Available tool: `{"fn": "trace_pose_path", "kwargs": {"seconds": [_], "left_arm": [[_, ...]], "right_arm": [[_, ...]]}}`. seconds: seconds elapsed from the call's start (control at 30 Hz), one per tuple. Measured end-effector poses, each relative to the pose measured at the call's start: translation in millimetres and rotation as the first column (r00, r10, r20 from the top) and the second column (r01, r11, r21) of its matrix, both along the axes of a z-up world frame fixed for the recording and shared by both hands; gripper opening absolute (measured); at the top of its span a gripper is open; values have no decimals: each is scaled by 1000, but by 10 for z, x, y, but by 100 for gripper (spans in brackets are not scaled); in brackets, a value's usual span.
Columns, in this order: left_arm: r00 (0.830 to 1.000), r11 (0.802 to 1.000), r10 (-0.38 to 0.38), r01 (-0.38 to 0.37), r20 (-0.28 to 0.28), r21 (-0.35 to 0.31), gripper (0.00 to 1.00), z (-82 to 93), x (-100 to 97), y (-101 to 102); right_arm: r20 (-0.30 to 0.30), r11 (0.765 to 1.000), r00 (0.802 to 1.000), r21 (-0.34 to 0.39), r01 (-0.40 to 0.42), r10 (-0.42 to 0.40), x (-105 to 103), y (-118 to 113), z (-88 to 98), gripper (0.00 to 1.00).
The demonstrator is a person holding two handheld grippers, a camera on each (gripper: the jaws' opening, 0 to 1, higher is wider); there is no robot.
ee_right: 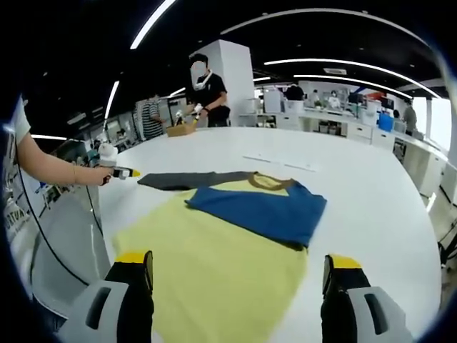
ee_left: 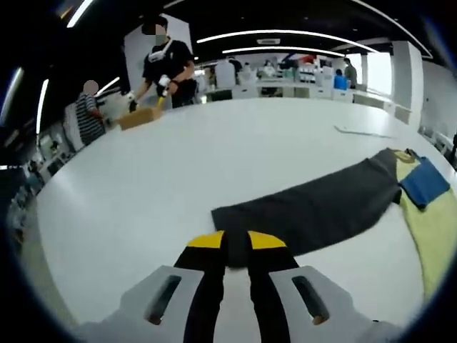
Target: Fold the garment on the visible template until the final outline fits inside the template.
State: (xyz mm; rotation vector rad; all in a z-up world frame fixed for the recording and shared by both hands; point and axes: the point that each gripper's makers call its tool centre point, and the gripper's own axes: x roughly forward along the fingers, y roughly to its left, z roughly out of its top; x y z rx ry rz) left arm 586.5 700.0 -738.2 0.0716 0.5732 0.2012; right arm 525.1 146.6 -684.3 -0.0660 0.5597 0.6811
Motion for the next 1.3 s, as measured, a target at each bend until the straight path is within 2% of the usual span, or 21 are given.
{"fn": "trace_pose_path", "kwargs": {"seconds": [0.13, 0.27, 0.37, 0.47, 0.6, 0.63, 0.67, 0.7, 0.83, 0.93, 1.03, 1.2, 1.3], "left_arm": [[1000, 1000, 14, -14, -18, -13, 16, -56, -16, 33], [999, 1000, -3, 3, -36, 0, 13, -120, -13, 28], [998, 1000, -10, 10, -62, -11, 19, -195, -6, 31], [996, 1000, -6, 4, -90, -16, 18, -264, -26, 46], [995, 999, -7, 4, -100, -34, 18, -315, -32, 19], [994, 998, 0, -7, -108, -58, 18, -339, -43, 2], [996, 996, 20, -27, -82, -88, 17, -326, -23, -8], [996, 993, 30, -39, -86, -108, 17, -336, -35, -5], [996, 994, 40, -48, -85, -98, 17, -328, -30, 22], [992, 976, 109, -120, -71, -184, 16, -337, -38, 31], [993, 984, 83, -96, -87, -149, 15, -340, -37, 42], [989, 980, 108, -123, -98, -159, 14, -342, -41, 59], [990, 982, 88, -105, -108, -158, 9, -348, -30, 36]], "right_arm": [[-5, 1000, 1000, -1, 2, -2, -9, 1, -18, 99], [-10, 1000, 1000, 0, 3, -3, -8, 6, -29, 99], [-11, 1000, 1000, 0, 5, -5, -7, 4, -29, 99], [-13, 1000, 1000, 2, 8, -8, -2, -12, -29, 99], [-13, 1000, 1000, -1, 6, -6, -15, -22, -30, 99], [-12, 1000, 1000, -2, 4, -4, -20, -25, -30, 99], [-13, 1000, 1000, -3, 4, -4, -22, -27, -30, 99], [-13, 1000, 1000, -3, 4, -4, -25, -30, -33, 99], [-17, 1000, 1000, -8, 5, -5, -27, -46, -52, 99], [-21, 1000, 1000, -11, 6, -6, -30, -52, -73, 99], [-23, 1000, 1000, -11, 5, -5, -33, -47, -80, 99], [-25, 1000, 1000, -16, 12, -12, -18, -55, -87, 99], [-19, 999, 1000, -30, 17, -18, 0, -80, -91, 99]]}}
